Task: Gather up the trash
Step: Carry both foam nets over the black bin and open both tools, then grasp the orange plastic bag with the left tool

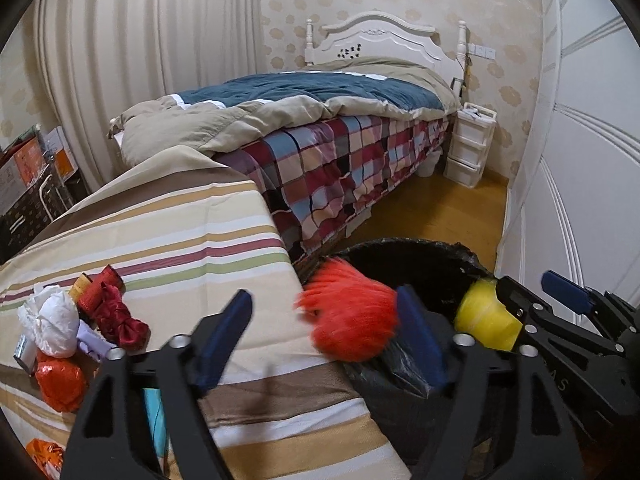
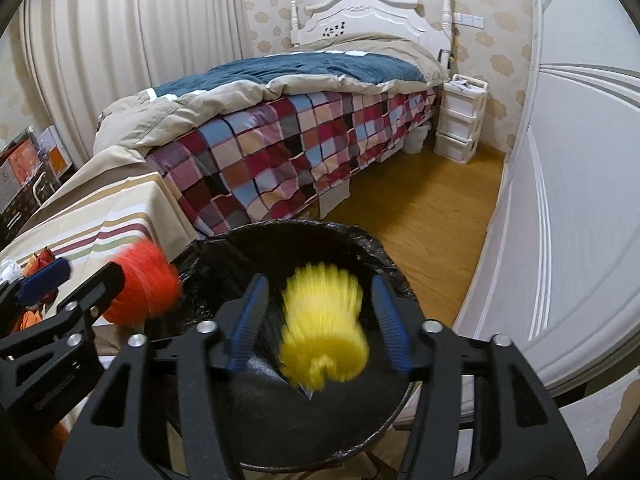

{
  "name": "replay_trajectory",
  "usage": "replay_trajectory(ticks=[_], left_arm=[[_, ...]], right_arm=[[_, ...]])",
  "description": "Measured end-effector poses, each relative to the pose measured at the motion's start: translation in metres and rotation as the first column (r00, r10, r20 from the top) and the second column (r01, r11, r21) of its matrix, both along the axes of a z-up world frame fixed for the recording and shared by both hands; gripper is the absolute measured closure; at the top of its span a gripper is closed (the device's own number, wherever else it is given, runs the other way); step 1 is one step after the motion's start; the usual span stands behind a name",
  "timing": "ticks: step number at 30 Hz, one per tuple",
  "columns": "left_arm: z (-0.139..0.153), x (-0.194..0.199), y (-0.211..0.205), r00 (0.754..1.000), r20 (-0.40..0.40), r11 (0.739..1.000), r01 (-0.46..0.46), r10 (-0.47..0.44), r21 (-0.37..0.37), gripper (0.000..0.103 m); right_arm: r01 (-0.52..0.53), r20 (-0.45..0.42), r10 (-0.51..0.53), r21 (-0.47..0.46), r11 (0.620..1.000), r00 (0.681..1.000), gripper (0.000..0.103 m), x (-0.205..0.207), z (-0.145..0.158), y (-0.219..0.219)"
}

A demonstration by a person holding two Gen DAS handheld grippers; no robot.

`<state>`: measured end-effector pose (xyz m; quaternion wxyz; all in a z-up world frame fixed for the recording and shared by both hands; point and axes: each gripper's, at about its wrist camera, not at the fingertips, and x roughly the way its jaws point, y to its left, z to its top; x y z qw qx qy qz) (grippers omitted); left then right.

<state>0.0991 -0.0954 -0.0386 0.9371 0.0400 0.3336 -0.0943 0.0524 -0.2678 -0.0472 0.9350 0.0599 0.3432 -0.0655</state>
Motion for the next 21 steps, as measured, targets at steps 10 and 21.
replay_trajectory(ticks=[10, 21], left_arm=[[0.008, -0.011, 0.013, 0.999, 0.008, 0.999, -0.04, 0.041, -0.015, 0.02], [0.015, -0.044, 0.047, 0.994, 0.009, 0.994, -0.112, 0.112, 0.003, 0.019]], right_arm=[[0.018, 0.013, -0.018, -0.009, 1.0, 1.0, 0.036, -0.011, 0.008, 0.001], [-0.039, 0.021, 0.039, 0.001, 0.999, 0.999, 0.027, -0.037, 0.017, 0.03]])
